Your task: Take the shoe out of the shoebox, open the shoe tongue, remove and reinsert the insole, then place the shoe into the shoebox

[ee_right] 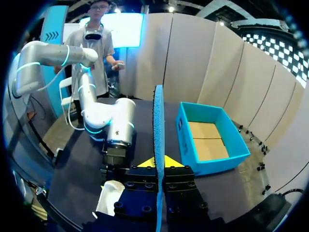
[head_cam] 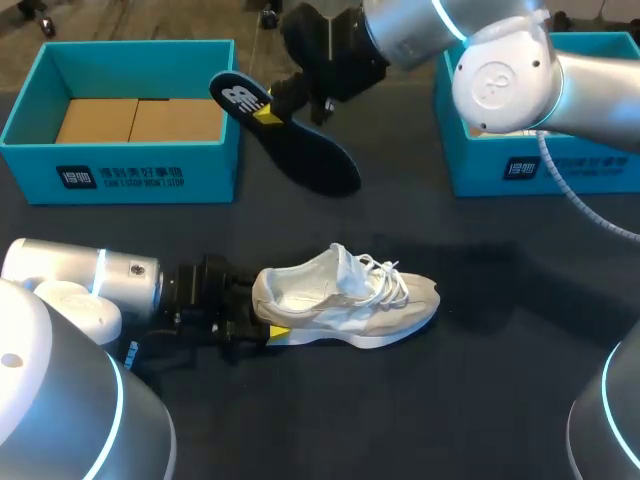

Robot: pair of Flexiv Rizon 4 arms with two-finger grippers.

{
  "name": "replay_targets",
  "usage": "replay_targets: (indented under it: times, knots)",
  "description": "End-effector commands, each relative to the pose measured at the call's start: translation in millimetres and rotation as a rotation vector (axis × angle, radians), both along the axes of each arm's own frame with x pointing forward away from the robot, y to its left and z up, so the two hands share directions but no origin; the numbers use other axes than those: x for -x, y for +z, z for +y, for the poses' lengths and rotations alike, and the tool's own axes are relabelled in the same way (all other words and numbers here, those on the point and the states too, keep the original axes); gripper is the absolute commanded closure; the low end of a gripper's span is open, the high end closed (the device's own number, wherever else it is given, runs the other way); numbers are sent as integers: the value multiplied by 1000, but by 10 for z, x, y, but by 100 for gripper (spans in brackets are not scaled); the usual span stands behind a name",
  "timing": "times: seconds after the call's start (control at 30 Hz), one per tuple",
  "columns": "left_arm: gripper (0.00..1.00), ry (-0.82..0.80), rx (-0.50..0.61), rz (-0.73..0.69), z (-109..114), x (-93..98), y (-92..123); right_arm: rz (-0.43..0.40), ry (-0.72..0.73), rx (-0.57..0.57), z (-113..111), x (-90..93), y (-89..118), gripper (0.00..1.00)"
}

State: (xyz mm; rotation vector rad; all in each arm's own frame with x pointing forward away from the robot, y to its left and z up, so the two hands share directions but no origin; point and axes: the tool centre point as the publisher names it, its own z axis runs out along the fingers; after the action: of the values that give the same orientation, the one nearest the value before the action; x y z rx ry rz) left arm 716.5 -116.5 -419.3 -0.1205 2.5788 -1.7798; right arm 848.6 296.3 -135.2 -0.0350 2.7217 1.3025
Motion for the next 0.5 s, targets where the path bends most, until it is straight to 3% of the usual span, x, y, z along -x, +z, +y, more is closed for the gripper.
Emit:
replay_targets:
  times: [0.03, 0.43, 0.5]
  knots:
    - [100, 1, 0, -1, -10, 2, -4, 0, -1, 1, 5, 5, -4, 100]
    - [100, 1, 0, -1, -10, 2, -4, 0, -1, 1, 5, 5, -4, 100]
    - [100, 1, 0, -1, -10, 2, -4, 32, 23, -62, -5, 14, 53, 100]
